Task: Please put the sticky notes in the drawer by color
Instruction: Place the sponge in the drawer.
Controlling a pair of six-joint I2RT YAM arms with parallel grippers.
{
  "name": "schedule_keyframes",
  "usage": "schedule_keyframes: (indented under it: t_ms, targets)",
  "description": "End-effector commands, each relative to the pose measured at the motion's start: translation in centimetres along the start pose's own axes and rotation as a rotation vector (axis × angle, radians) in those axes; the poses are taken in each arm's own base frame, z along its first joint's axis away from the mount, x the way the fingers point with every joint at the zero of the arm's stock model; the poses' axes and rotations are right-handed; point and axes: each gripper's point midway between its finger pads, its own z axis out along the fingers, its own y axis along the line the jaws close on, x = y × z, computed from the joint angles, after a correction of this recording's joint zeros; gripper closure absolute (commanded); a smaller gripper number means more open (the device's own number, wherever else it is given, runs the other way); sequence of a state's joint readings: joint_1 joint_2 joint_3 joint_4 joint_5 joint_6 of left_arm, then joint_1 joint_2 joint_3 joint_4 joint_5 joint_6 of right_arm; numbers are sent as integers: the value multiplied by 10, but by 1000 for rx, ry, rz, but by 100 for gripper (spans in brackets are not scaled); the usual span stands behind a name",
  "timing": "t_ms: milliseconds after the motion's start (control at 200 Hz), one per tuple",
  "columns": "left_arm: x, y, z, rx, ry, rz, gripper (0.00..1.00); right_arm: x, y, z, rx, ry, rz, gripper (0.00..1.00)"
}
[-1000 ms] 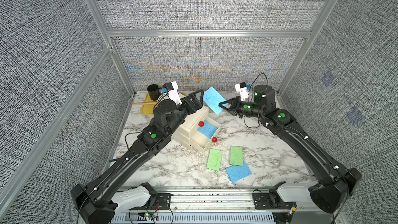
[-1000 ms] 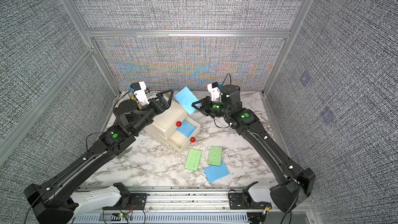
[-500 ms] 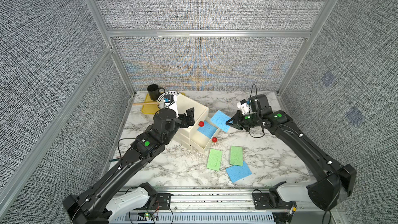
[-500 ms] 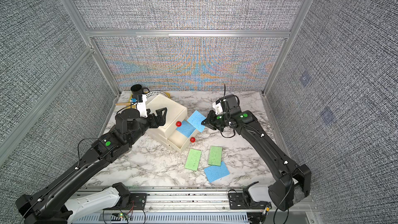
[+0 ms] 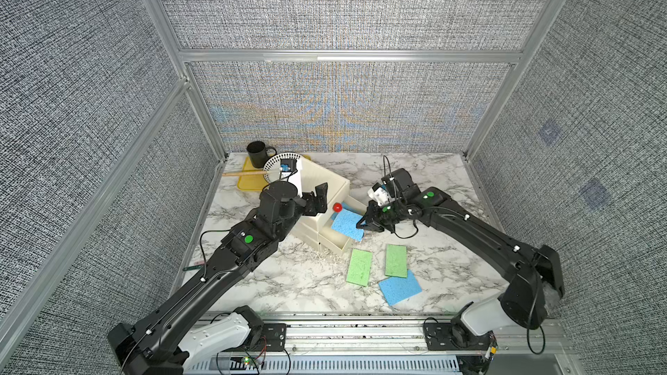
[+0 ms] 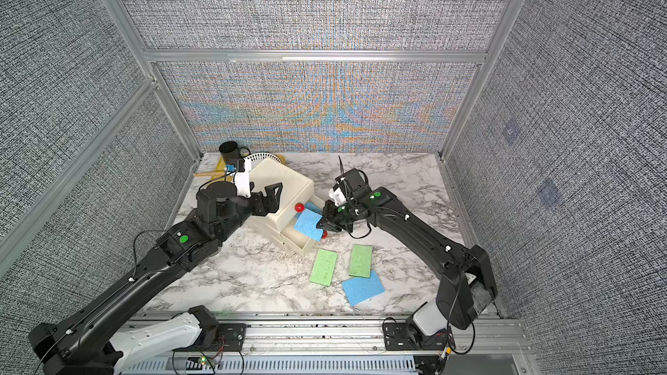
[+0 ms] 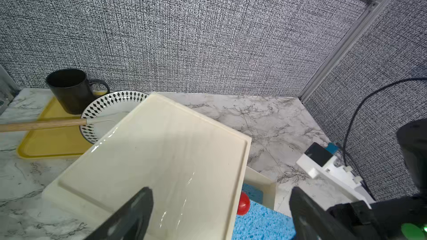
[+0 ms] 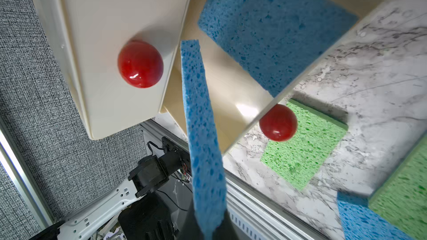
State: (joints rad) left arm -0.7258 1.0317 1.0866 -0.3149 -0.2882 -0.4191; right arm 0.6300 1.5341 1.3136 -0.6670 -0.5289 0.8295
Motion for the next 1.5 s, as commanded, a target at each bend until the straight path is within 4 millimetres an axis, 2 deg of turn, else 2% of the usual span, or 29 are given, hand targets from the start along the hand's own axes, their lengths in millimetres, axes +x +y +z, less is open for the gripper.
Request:
schedule_keyframes:
  t_ms: [0, 380, 716, 786, 906, 1036, 1216, 1491]
  targets:
    - [1, 4, -2, -14, -11, 15, 6, -3, 14, 8, -41, 12, -22, 100]
    - [-4, 9, -12, -25, -41, 25, 6, -15, 26, 37, -39, 50, -31, 100]
    - [-8, 9, -14, -24, -46, 29, 6, -18, 20, 55, 35, 67, -58, 100]
    - [-7, 8, -12, -23, -43, 31, 5, -17, 18, 55, 64, 70, -74, 84]
    - [-7, 7, -11, -26, -38, 32, 5, -20, 18, 50, 139, 34, -169, 65]
    - [-3, 10, -7, -42, -25, 13, 5, -25, 13, 40, 215, -3, -206, 52]
    - [0, 9, -5, -38, -10, 3, 6, -23, 5, 27, 297, 20, -243, 47]
    - [-1, 12, -9, -48, -17, 9, 6, -36, -6, 0, 314, -22, -241, 49]
